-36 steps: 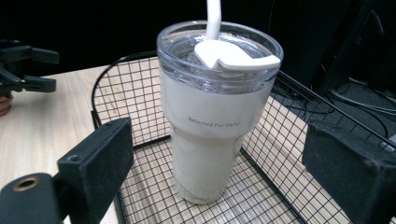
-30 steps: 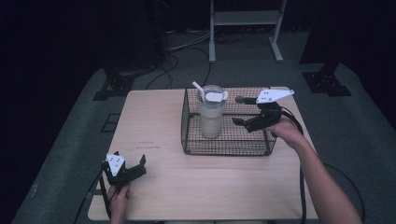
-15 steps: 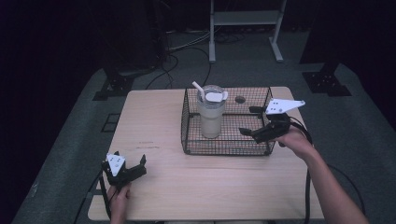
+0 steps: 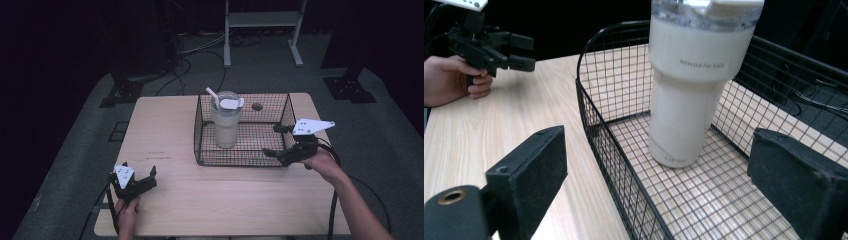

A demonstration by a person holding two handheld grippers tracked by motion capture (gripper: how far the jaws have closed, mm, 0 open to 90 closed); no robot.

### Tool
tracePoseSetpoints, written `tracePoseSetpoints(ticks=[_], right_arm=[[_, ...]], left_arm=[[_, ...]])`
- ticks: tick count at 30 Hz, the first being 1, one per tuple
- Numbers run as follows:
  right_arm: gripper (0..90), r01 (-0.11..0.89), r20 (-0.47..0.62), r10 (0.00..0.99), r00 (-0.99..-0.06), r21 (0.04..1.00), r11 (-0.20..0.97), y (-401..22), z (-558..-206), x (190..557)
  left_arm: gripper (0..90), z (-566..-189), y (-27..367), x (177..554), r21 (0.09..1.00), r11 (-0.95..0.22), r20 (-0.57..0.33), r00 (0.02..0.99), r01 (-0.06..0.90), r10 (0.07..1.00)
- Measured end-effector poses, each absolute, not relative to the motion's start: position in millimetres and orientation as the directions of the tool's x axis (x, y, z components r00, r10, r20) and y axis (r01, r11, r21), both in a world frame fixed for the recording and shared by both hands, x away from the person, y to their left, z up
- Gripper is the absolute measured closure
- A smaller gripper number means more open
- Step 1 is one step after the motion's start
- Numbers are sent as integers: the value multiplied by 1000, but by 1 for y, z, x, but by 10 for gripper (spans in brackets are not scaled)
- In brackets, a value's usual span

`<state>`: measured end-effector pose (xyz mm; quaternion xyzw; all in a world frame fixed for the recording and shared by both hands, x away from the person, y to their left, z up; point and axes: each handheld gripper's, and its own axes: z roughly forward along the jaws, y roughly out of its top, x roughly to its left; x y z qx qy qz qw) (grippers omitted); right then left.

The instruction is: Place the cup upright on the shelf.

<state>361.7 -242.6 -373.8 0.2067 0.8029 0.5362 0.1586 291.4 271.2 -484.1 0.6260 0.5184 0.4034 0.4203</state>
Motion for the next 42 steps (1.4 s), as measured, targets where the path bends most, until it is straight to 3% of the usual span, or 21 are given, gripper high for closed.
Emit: tracePoseSetpoints(ticks=[42], right_arm=[[85,239,51,535,-843,927,288,-279,-447,305]], left_arm=[[0,-484,270,291,943,-122,82,140,309,987]])
